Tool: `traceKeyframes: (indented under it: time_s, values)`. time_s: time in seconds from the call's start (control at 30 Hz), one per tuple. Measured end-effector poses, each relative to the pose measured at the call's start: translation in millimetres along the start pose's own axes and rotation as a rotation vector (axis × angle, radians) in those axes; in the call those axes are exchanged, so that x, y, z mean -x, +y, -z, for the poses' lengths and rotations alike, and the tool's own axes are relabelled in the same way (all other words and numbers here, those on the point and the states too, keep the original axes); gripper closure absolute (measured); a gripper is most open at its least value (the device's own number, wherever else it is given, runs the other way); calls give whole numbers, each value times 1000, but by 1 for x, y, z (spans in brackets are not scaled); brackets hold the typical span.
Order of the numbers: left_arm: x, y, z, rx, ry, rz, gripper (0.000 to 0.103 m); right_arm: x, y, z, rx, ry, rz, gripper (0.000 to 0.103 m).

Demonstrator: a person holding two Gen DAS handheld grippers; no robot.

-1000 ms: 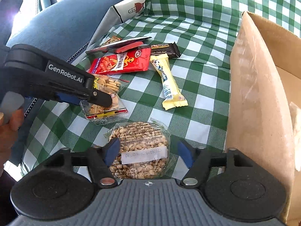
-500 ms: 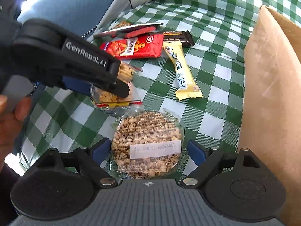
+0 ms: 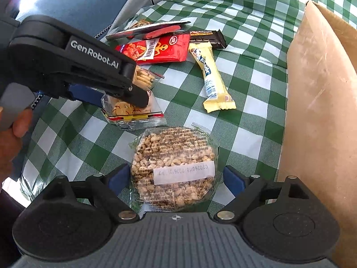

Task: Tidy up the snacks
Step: 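Grasp the bag of round biscuits with the left tool while the right tool grasps the clear nut tub, then lift and carry the biscuit bag and nut tub over the box with both tools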

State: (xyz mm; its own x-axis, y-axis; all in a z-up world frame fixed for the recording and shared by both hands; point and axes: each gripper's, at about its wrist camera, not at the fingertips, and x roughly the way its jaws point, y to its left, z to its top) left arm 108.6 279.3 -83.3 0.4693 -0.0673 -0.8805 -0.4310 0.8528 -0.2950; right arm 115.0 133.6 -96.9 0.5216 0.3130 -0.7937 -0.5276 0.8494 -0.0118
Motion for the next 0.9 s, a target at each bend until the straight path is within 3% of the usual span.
traceKeyframes:
  time_s: [0.33, 0.57, 0.67, 0.77, 0.9]
  values:
    - [-4, -7, -2, 33, -9, -12, 32, -4, 2, -2, 3, 6, 2, 12]
    - [-16, -17, -5, -17, 16, -42, 32, -7, 4, -2, 9, 10, -1, 14]
    - [-17, -18, -4, -32, 15, -48, 34, -6, 6, -3, 10, 3, 0, 18]
    - [-17, -17, -4, -33, 12, -41, 46, -5, 6, -3, 4, -3, 0, 20]
    - [-11, -16, -5, -29, -14, -28, 52, 2, 7, -3, 2, -36, 13, 21]
